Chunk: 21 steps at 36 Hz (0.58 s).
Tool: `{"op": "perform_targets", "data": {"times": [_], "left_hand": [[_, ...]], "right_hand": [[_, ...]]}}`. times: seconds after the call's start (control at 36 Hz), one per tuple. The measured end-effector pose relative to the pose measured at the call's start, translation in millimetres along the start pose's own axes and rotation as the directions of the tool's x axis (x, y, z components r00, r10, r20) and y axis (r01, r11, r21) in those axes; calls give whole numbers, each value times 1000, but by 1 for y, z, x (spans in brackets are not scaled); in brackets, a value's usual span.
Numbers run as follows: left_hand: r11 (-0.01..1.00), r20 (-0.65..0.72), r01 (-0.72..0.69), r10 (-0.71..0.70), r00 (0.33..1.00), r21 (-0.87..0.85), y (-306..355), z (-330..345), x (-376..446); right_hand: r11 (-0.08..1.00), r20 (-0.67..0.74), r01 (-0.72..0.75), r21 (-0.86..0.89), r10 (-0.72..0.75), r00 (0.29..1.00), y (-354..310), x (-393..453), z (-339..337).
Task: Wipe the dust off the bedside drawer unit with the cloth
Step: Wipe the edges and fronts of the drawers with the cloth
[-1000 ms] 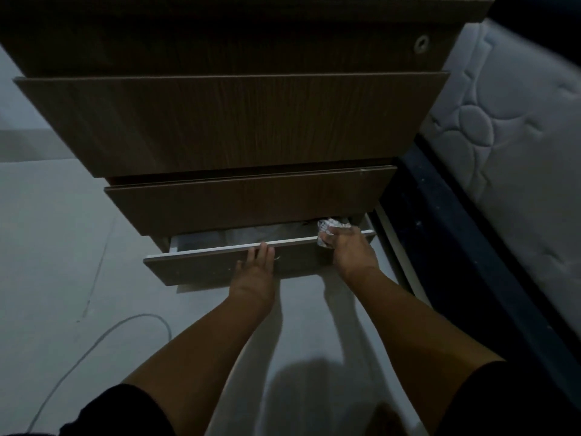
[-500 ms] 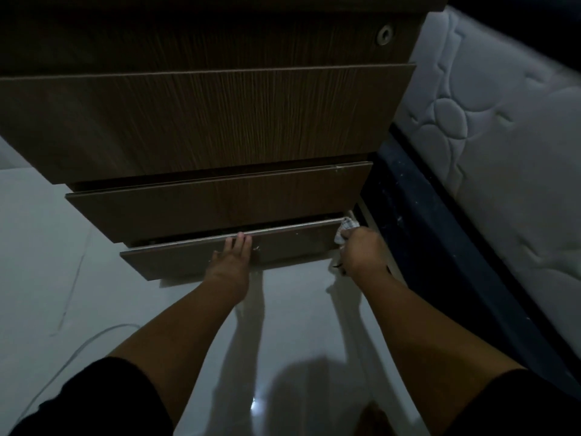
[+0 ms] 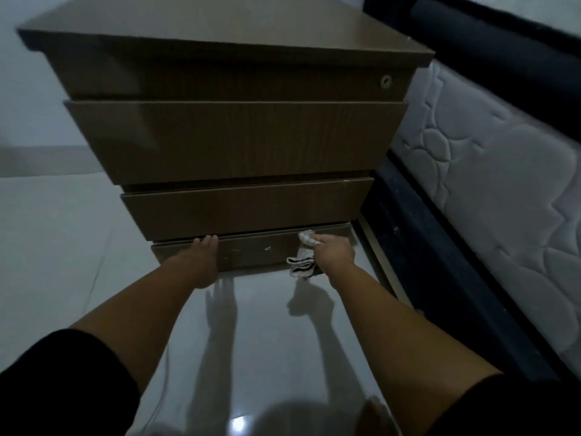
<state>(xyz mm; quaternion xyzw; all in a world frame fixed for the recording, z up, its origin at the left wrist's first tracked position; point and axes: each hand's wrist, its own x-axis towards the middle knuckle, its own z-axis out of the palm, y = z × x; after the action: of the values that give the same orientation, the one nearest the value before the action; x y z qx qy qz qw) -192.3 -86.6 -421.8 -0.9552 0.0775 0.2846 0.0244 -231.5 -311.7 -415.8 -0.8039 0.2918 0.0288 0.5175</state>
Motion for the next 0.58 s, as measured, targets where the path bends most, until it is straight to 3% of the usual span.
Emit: {"op": "perform_targets", "data": {"times": [0.14,0.39,0.58], "left_hand": [[995,-51,50,-54,997,-86,-43,-7,-21],[952,-71,117,-142,987,-282,-103,-17,-32],[959,22,98,-96,995,-265,-100,-19,0]], "right_hand": [[977,48,-96,191,88,995,-17,-26,38],[972,172,-132,195,98,980,-31,-42,124],[923,320,-285,258,196,927,-35,-40,178]]}}
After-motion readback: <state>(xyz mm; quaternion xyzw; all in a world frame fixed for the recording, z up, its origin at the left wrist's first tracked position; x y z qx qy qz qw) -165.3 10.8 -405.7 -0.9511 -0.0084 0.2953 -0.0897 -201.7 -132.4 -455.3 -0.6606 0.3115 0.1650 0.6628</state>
